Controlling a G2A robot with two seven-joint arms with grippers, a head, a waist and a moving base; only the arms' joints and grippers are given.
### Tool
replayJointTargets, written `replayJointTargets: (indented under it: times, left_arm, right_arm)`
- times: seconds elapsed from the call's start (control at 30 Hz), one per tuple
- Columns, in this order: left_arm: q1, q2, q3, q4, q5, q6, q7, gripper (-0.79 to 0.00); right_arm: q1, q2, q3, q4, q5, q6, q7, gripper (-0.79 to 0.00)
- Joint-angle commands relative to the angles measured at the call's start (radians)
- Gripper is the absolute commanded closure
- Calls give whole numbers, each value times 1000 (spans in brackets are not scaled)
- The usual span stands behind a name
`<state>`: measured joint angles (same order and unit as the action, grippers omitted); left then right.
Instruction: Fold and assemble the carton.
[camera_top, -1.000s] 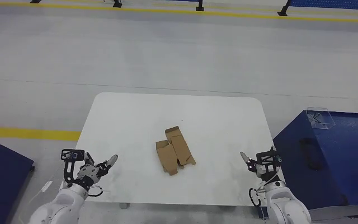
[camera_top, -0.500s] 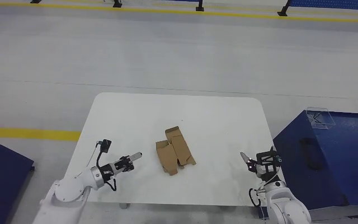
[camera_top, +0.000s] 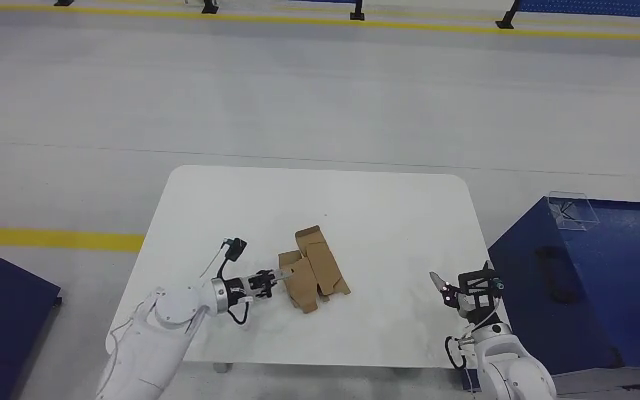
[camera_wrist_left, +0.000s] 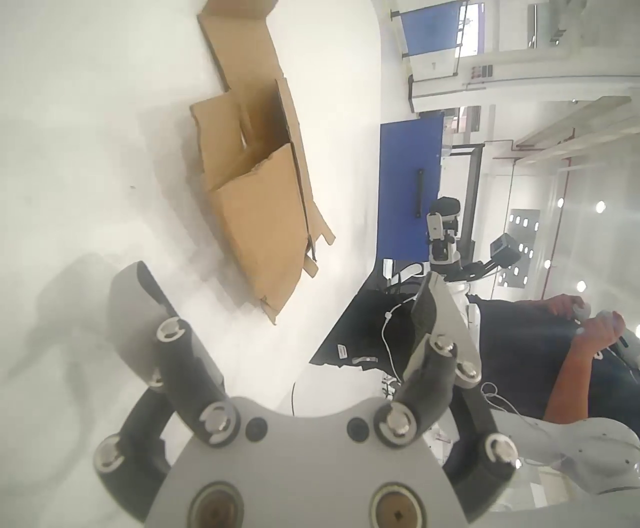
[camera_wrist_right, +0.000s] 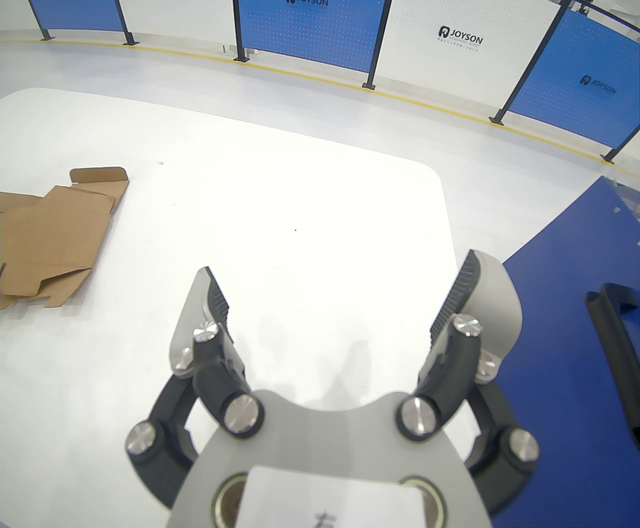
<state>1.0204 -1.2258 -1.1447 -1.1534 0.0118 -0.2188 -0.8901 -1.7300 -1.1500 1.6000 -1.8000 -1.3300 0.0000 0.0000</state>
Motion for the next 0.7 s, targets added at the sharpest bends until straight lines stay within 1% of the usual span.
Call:
replayJointTargets:
  times: [0.0, 0.07, 0.17, 0.23, 0.3, 0.33, 0.37, 0.47, 0.53, 0.57, 0.6, 0.63, 0.67]
  left_arm:
    - [-18, -6, 24, 14, 4, -5, 3, -767]
    - [-36, -11, 44, 28, 1, -10, -5, -754]
    - [-58, -18, 71, 49, 2, -21, -10, -702]
    - [-77, -24, 88, 68, -4, -17, -17, -680]
    - [-98, -31, 107, 92, -3, -15, -14, -610]
    - [-108, -34, 116, 104, 0, -14, -9, -529]
    - [-119, -38, 126, 119, 3, -8, -5, -483]
    - [-149, -49, 151, 166, 3, 0, 17, -471]
    - [-169, -57, 165, 202, -13, -3, 12, -391]
    - [-177, -61, 170, 221, -21, -8, 11, -372]
    - [-185, -65, 175, 238, -29, -11, 7, -329]
    - [-193, -68, 181, 255, -37, -15, 1, -256]
    - [-201, -71, 185, 271, -42, -17, -1, -40]
  right_arm:
    - [0, 0, 0, 0, 0, 0, 0, -785]
    - [0, 0, 0, 0, 0, 0, 0, -785]
    - [0, 0, 0, 0, 0, 0, 0, -785]
    - [0, 0, 0, 0, 0, 0, 0, -785]
    - [0, 0, 0, 0, 0, 0, 0, -785]
    - [0, 0, 0, 0, 0, 0, 0, -785]
    - [0, 0, 0, 0, 0, 0, 0, -785]
    - [0, 0, 0, 0, 0, 0, 0, -785]
    - [0, 0, 0, 0, 0, 0, 0, -785]
    - [0, 0, 0, 0, 0, 0, 0, -785]
    - [0, 0, 0, 0, 0, 0, 0, -785]
    - [0, 0, 0, 0, 0, 0, 0, -785]
    - [0, 0, 0, 0, 0, 0, 0, -785]
